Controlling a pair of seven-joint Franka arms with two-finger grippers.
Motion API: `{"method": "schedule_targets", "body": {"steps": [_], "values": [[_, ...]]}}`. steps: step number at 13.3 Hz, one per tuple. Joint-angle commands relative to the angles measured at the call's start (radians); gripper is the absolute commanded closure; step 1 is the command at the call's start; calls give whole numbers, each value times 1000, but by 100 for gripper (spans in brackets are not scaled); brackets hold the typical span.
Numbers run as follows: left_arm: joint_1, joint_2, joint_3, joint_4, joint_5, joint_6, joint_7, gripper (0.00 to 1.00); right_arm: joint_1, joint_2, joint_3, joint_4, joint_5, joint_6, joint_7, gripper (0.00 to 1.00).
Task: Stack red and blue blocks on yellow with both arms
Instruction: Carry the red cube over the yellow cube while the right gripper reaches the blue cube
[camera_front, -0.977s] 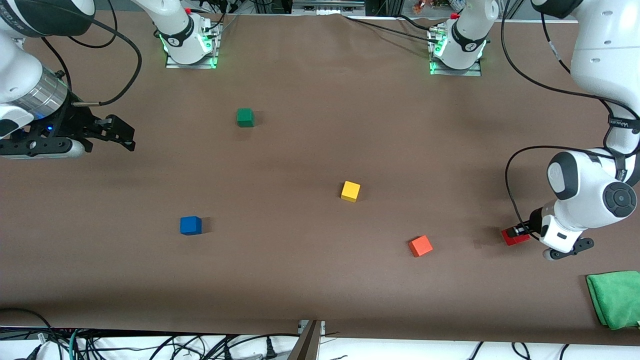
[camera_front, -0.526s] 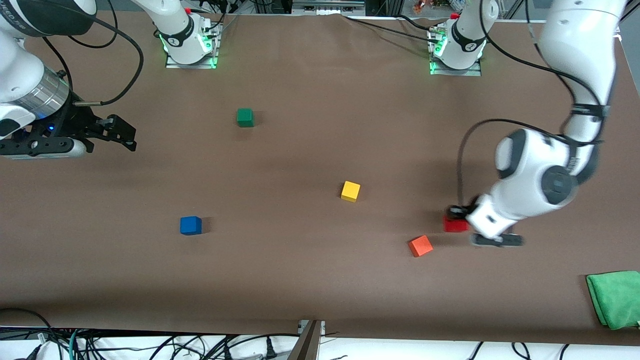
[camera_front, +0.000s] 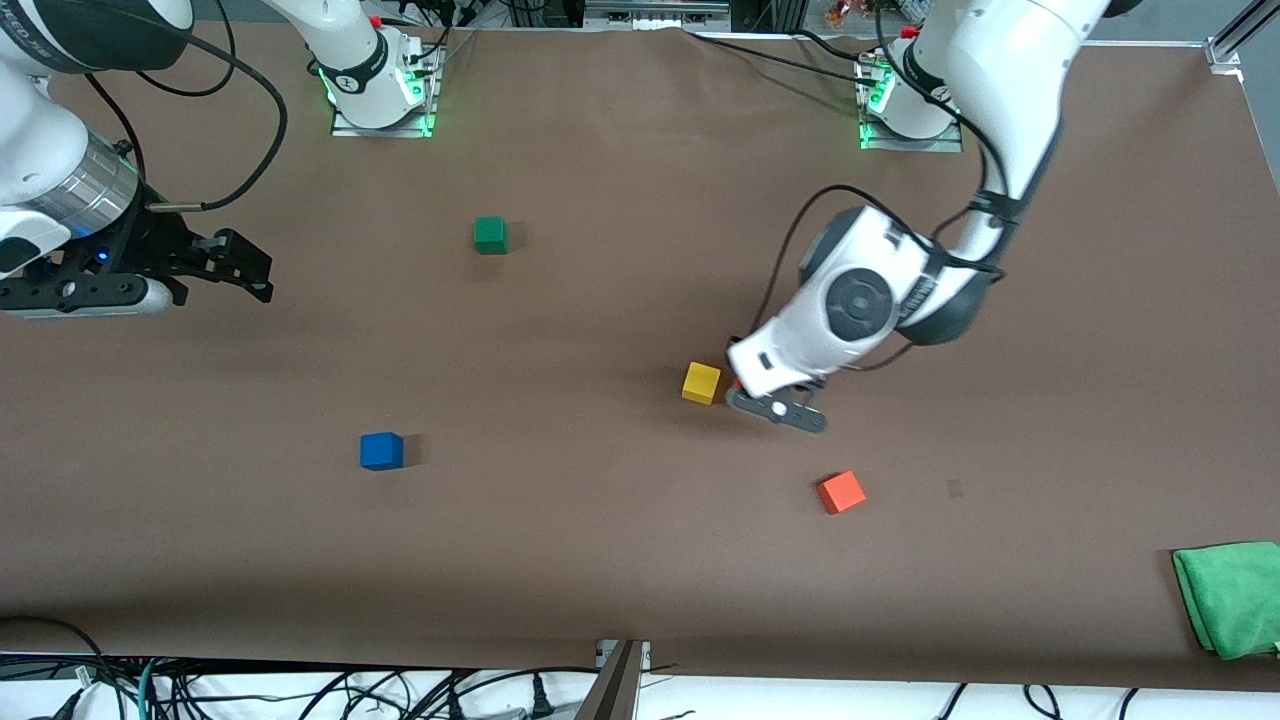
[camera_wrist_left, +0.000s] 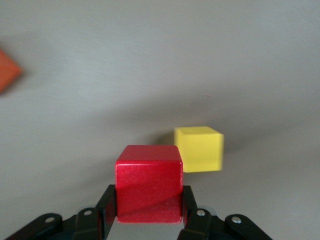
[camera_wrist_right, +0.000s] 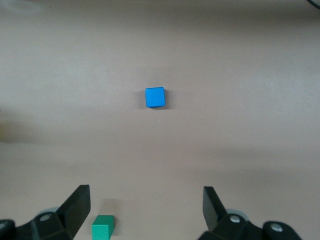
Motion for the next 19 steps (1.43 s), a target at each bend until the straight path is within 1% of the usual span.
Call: {"method": "schedule_targets", "body": {"steps": [1, 2, 3, 4, 7, 9, 12, 13, 14, 15, 16, 19], "values": [[-51, 29, 11, 35, 66, -5, -71, 100, 1, 13, -1, 27, 1, -8, 10, 1], [-71, 40, 11, 47, 111, -3, -97, 100, 1, 33, -1, 23, 4, 23, -2, 1], [-90, 55, 8, 56, 160, -3, -121, 100, 1, 103, 0, 29, -8, 59, -6, 1], [-104, 70, 8, 65, 192, -3, -149, 100, 4, 131, 0, 33, -19, 76, -2, 1], [-138, 98, 8, 90, 220, -3, -178, 100, -8, 205, -3, 35, -16, 95, -18, 0], [-142, 98, 8, 90, 222, 14, -180, 100, -10, 306, -4, 35, -13, 121, -99, 0], [-145, 103, 8, 87, 223, 34, -195, 100, -4, 427, -4, 35, 11, 312, -97, 1], [-145, 103, 8, 88, 225, 35, -195, 91, 1, 479, -3, 35, 14, 389, -97, 1], [-144, 103, 8, 88, 225, 35, -192, 47, 1, 524, -1, 34, 22, 464, -97, 1], [-142, 103, 7, 88, 226, 35, -192, 0, -5, 561, -1, 27, 24, 506, -100, 1], [-142, 103, 7, 88, 228, 34, -194, 0, -8, 594, 0, 27, 25, 526, -98, 1], [-138, 77, 6, 79, 223, 15, -194, 0, -8, 636, -1, 27, 99, 543, -98, 1]]}}
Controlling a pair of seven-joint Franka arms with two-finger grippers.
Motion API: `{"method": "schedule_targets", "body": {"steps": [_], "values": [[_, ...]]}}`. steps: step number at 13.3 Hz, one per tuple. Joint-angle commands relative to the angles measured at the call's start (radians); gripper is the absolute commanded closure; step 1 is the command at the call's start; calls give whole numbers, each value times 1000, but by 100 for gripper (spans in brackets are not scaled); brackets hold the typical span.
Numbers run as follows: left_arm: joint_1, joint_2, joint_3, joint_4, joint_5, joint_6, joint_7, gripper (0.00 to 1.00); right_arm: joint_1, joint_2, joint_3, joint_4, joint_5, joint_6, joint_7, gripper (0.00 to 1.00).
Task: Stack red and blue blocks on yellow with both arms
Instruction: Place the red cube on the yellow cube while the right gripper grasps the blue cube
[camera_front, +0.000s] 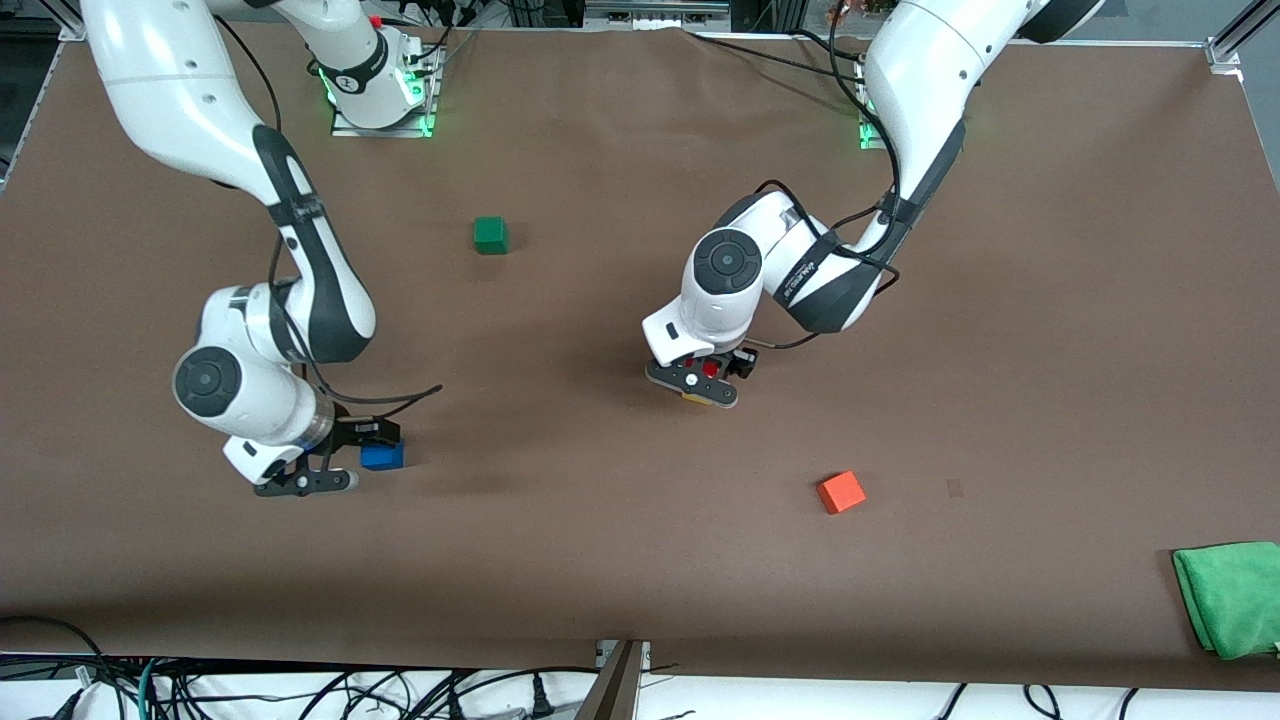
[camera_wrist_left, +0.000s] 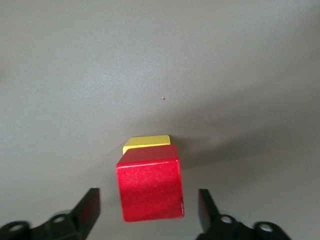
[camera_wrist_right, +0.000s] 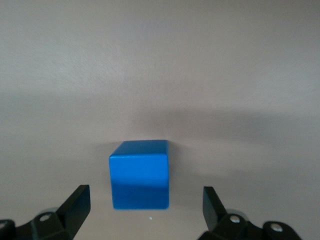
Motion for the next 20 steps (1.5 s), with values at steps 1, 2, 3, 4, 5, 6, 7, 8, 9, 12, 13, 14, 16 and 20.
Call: {"method": "schedule_targets", "body": {"steps": [1, 2, 3, 4, 5, 6, 7, 8, 9, 12, 13, 14, 16, 20], "values": [[4, -29, 2, 13, 17, -34, -16, 0, -5, 20, 3, 26, 47, -6, -18, 1], [15, -61, 2, 14, 10, -72, -13, 0, -6, 26, 3, 25, 48, 3, -23, 1], [45, -107, 3, 13, -10, -111, -11, 0, -6, 29, 3, 25, 47, 4, -29, 2], [85, -159, 3, 11, -50, -143, -10, 0, -6, 29, 3, 25, 47, 6, -32, 6], [128, -208, 8, 10, -85, -166, -10, 0, -6, 33, 3, 25, 47, 6, -35, 11], [172, -250, 17, 8, -95, -174, -10, 0, -6, 34, 3, 25, 47, 6, -35, 16], [224, -290, 23, 5, -95, -200, 2, 0, -6, 34, 3, 26, 47, 6, -35, 21], [272, -328, 25, 4, -96, -249, 34, 0, -6, 36, 3, 29, 47, 4, -31, 27], [315, -356, 34, 3, -96, -278, 79, 0, -6, 34, 3, 31, 45, 4, -29, 34], [370, -466, 71, 3, -96, -359, 162, 0, 0, 25, 3, 46, 44, -6, -31, 57], [389, -502, 95, 13, -101, -454, 185, 0, 3, 25, 3, 81, 45, -28, -29, 63], [389, -534, 133, 16, -122, -500, 250, 0, 4, 25, 4, 110, 47, -92, -28, 65], [390, -572, 230, 17, -167, -531, 384, 0, 17, 25, 6, 211, 48, -227, 47, 65], [438, -595, 267, 20, -224, -579, 444, 0, 179, 16, 7, 397, 51, -425, 335, 64]]}}
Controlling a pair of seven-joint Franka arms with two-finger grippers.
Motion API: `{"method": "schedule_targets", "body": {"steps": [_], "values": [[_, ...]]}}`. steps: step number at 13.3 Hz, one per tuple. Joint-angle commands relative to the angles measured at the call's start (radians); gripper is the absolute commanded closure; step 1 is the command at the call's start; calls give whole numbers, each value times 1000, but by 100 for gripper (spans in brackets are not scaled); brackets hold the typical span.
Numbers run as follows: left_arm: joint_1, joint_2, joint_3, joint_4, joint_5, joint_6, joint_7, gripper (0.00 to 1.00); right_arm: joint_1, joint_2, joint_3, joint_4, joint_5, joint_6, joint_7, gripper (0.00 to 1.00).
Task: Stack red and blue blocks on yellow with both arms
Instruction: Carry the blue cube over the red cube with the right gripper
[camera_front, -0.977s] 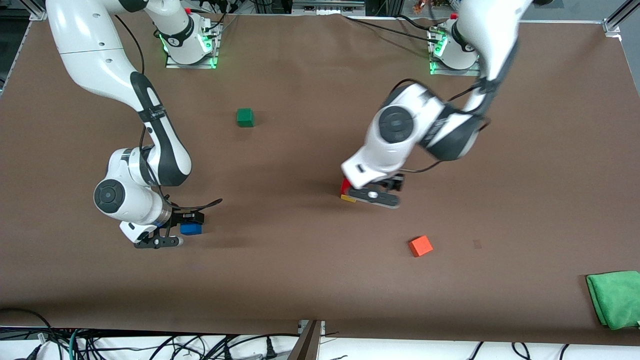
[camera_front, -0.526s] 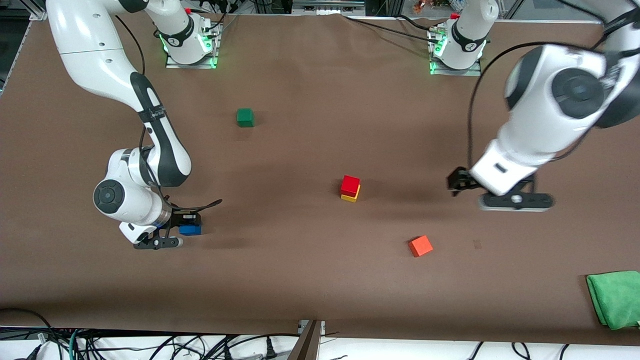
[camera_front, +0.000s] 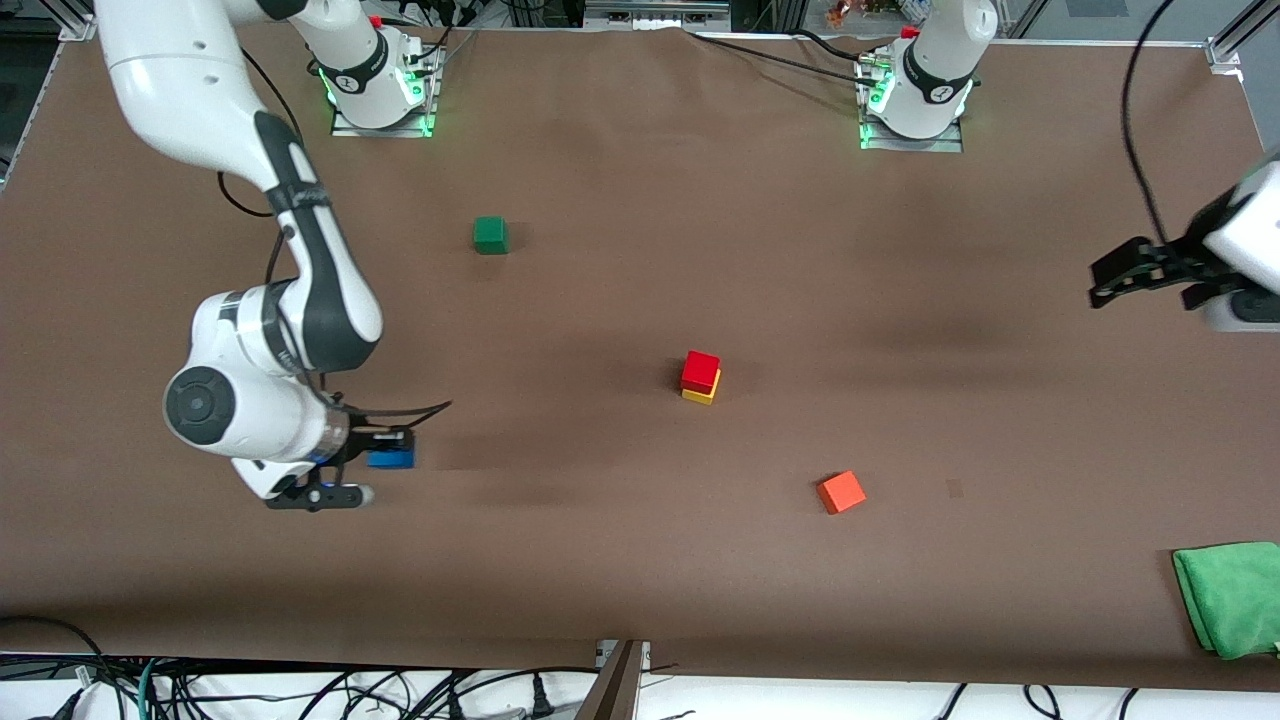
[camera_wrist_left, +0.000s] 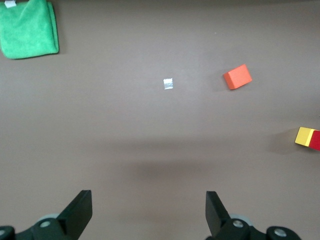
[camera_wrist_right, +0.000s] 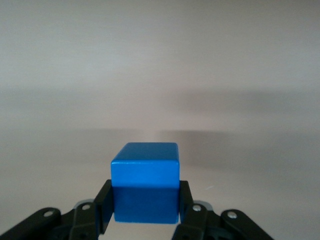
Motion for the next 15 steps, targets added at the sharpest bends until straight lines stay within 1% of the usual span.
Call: {"method": "schedule_targets", "body": {"steps": [1, 3, 5, 8, 10, 15], "values": [[-2, -14, -6, -19, -18, -19, 21, 0, 154, 2, -7, 122, 8, -82, 252, 64], [4, -5, -9, -7, -17, -21, 23, 0, 278, 5, -9, 151, 5, -65, 473, 64], [4, 0, -9, -4, -9, -21, 23, 0, 392, 12, -15, 159, -2, -7, 649, 64], [4, 1, -9, 11, -13, -21, 23, 0, 516, 43, -20, 159, -19, 113, 886, 63], [7, 12, -9, 13, -23, -22, 23, 0, 556, 63, -18, 160, -54, 153, 974, 63], [6, 14, -12, 16, -21, -22, 23, 0, 582, 110, -20, 162, -56, 232, 1055, 61]]}}
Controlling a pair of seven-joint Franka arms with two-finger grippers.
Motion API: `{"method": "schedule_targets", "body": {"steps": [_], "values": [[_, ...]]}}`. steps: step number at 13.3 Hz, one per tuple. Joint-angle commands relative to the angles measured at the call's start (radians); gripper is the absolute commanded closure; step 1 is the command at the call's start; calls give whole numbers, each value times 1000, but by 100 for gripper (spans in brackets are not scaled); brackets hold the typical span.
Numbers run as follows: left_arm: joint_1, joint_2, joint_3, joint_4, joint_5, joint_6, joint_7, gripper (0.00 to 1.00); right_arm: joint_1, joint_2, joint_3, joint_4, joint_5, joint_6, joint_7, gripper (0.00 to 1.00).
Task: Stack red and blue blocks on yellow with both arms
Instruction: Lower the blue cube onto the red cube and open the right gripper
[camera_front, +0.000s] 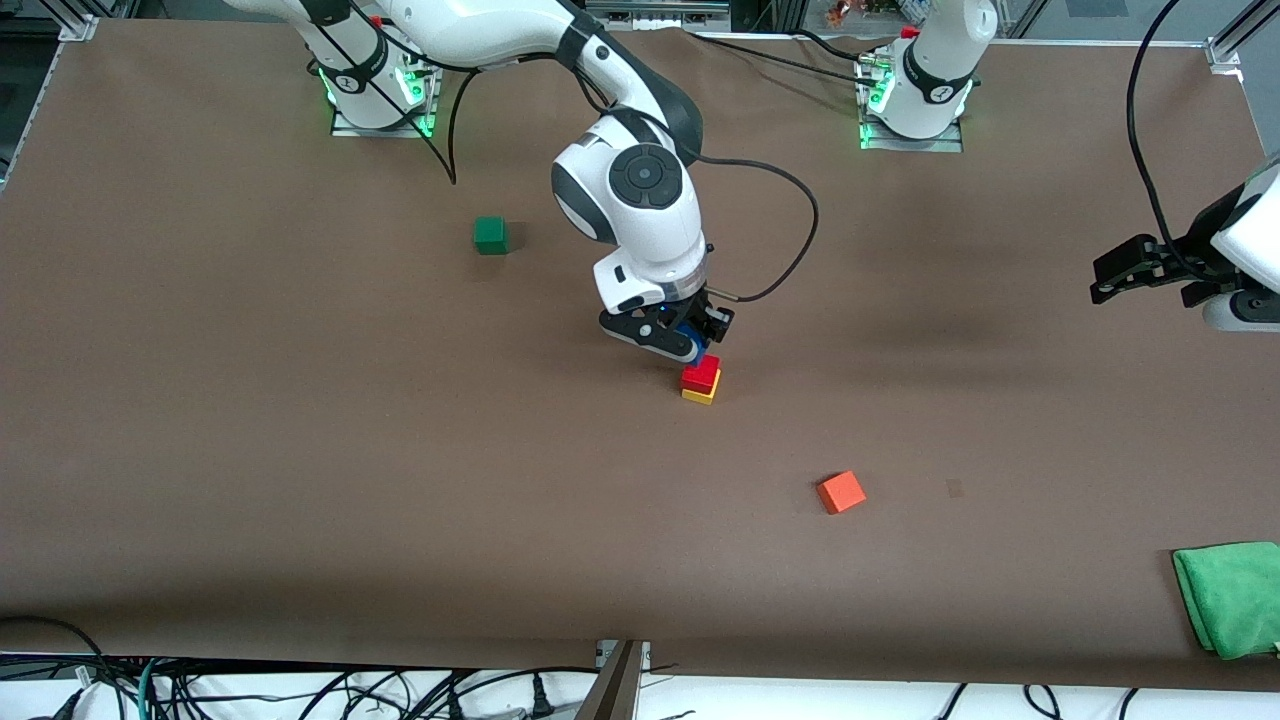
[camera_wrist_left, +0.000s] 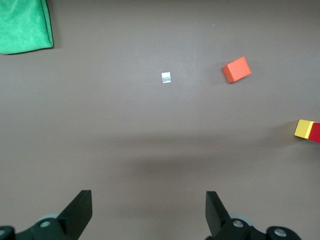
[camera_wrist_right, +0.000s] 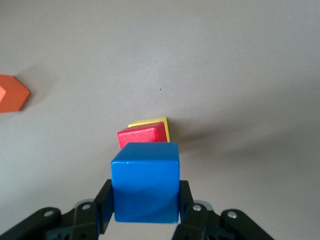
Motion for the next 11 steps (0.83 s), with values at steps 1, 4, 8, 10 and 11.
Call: {"method": "schedule_targets", "body": {"steps": [1, 4, 8, 10, 11], "values": [[3, 10, 2, 21, -19, -13, 15, 0, 17, 43, -9, 45, -12, 48, 56, 61], [2, 10, 2, 21, -19, -13, 13, 0, 17, 80, -9, 90, -12, 53, 59, 60], [5, 10, 2, 21, -19, -13, 15, 0, 17, 87, -10, 90, -14, 58, 59, 59], [3, 10, 2, 21, -18, -13, 15, 0, 17, 96, -13, 90, -15, 73, 59, 54], [3, 10, 2, 21, -19, -13, 15, 0, 17, 101, -13, 90, -15, 85, 61, 49]]}}
